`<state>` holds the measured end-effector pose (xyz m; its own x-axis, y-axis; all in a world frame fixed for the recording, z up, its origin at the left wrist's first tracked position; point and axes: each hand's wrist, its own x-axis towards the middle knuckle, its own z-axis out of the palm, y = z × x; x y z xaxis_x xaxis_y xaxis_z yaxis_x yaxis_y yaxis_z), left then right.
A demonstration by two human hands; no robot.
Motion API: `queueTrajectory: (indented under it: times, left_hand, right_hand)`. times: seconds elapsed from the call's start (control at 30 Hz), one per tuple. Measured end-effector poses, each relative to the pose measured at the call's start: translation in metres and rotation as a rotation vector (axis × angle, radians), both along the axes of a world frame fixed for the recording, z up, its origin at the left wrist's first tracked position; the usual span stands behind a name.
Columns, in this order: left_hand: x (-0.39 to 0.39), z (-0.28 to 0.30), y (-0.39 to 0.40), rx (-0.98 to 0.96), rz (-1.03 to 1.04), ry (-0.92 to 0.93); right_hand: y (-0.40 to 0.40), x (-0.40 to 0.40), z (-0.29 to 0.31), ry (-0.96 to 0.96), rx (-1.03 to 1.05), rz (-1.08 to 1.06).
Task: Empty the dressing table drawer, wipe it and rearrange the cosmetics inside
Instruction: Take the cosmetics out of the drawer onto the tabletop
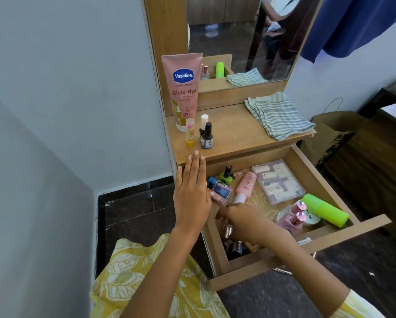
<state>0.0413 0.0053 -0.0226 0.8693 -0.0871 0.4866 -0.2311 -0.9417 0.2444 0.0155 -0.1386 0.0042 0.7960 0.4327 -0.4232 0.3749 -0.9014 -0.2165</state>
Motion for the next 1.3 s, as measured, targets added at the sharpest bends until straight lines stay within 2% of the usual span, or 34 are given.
queueTrajectory:
  times: [0.13,0.23,0.43,0.6,0.77,0.83,0.93,1.0,1.3]
  left_hand:
    - [0.000,0.000,0.000,0.001,0.002,0.028]
    - [0.000,0.000,0.000,-0.004,0.002,0.044]
    - [-0.001,0.003,-0.001,0.026,0.009,0.045]
    - [0.000,0.004,-0.001,-0.006,0.003,0.028]
    - [-0.001,0.004,-0.001,-0.009,0.005,0.041]
    - [-0.001,0.004,-0.002,-0.021,0.006,0.045]
    - [-0.001,0.003,-0.002,-0.025,0.008,0.046]
    - [-0.001,0.002,-0.002,-0.018,0.004,0.044]
    - [-0.001,0.001,-0.001,0.061,0.015,0.062]
  right_hand:
    - [-0.007,0.000,0.008,0.025,0.091,0.005]
    - [-0.016,0.000,0.015,-0.020,0.209,-0.090]
    - [-0.013,0.010,0.039,-0.339,0.762,-0.511]
    - [0.008,0.033,0.053,-0.560,1.030,-0.689]
    - [0.018,0.053,0.051,-0.645,1.011,-0.746]
    - [0.018,0.058,0.047,-0.643,0.880,-0.721]
    - [0.019,0.067,0.041,-0.599,0.562,-0.647]
    - [0.019,0.071,0.040,-0.576,0.494,-0.623]
    - [0.028,0.083,0.047,-0.695,0.856,-0.713]
